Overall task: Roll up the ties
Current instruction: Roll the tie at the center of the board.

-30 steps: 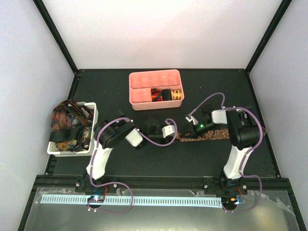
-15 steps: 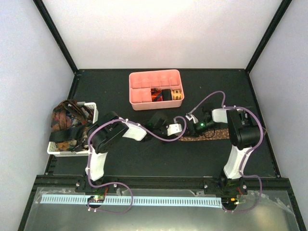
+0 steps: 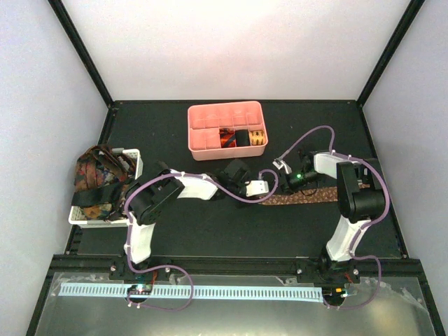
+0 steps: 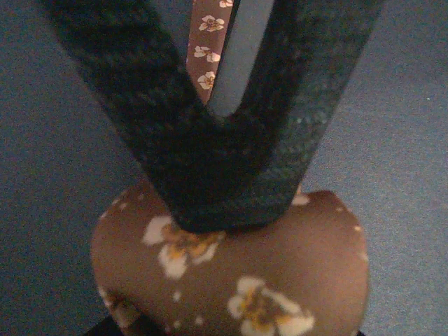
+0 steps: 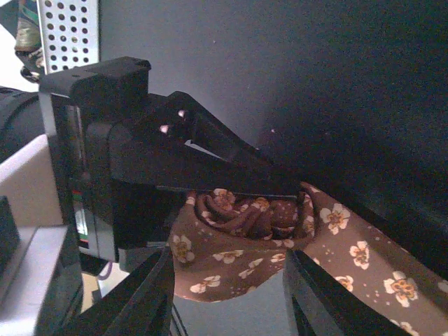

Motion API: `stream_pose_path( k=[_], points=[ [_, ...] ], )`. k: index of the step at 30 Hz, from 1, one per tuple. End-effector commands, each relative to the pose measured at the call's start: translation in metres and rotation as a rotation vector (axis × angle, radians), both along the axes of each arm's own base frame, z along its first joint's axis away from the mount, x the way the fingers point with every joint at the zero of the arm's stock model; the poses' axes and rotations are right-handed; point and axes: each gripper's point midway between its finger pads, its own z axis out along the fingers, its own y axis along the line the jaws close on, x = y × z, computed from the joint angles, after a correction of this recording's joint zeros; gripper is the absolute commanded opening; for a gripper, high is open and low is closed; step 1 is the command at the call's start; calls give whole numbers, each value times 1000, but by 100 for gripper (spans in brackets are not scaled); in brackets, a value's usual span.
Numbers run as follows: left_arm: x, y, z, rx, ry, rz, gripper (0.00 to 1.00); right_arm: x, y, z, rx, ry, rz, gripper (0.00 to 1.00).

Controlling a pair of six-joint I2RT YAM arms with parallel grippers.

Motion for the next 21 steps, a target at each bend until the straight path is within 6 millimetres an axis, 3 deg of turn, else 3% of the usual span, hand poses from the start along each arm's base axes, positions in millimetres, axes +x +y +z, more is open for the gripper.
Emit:
stream_pose_path(
  k=[1, 4, 6, 9, 12, 14, 17, 21],
  points=[
    [-24, 42, -58, 239, 102, 18, 28, 2, 5, 20, 52, 6, -24, 46],
    [-24, 41, -59, 240, 102, 16, 29, -3, 10, 16, 54, 27, -15, 45],
    [-24, 40, -59, 240, 101, 17, 30, -5, 16, 3, 39, 47, -11, 39],
    [-25, 41, -58, 239, 98, 17, 30, -2, 11, -10, -14, 44, -14, 25],
    [-24, 41, -58, 236, 95, 19, 32, 0, 5, -17, -50, 43, -20, 2],
    [-24, 41, -57, 225, 92, 25, 34, 0, 0, -21, -67, 44, -28, 2],
    [-20, 37, -47, 173, 91, 33, 50, -1, -9, -28, -104, 49, -36, 2],
    [-17, 20, -12, -6, 101, 13, 73, -4, -18, -39, -141, 64, -45, 1]
  ],
)
